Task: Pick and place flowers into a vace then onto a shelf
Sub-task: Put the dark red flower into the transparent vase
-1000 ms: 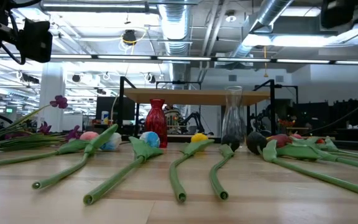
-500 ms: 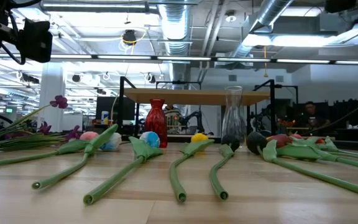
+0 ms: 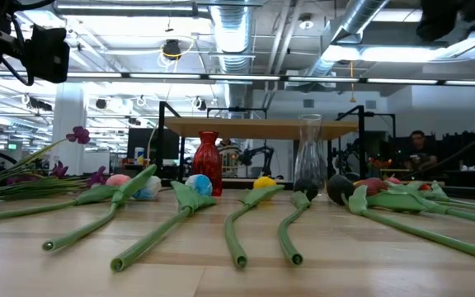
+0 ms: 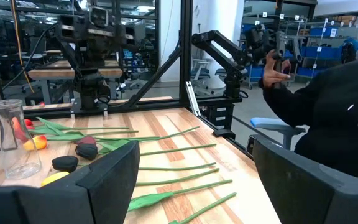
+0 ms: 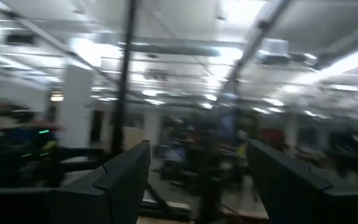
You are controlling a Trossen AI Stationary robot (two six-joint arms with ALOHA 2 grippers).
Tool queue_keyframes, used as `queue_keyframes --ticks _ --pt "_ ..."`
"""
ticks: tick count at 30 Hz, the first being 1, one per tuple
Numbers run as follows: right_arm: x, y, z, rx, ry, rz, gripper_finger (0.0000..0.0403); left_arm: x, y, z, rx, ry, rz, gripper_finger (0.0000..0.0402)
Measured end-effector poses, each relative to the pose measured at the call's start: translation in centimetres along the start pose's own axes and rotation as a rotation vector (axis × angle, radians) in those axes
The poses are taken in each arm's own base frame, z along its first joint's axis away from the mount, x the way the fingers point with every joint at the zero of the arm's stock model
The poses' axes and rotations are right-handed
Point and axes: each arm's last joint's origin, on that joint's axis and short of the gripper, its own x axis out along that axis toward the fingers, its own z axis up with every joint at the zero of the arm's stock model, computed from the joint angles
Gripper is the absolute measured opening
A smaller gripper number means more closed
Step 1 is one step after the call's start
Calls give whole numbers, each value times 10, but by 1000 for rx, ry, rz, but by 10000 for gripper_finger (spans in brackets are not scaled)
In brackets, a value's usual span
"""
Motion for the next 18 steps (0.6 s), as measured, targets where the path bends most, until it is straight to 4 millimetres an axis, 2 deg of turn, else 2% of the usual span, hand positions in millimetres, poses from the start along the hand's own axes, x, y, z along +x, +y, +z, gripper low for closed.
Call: queue_keyframes --ticks 4,8,13,18 --pt "17 -4 13 48 113 -157 260 0 0 0 0 0 0 302" --pt "32 -8 28 14 335 -307 260 0 0 0 0 0 0 302" --pt "40 -11 40 69 513 -386 260 0 0 0 0 0 0 302" --pt "39 -12 43 161 569 -417 260 0 0 0 0 0 0 302"
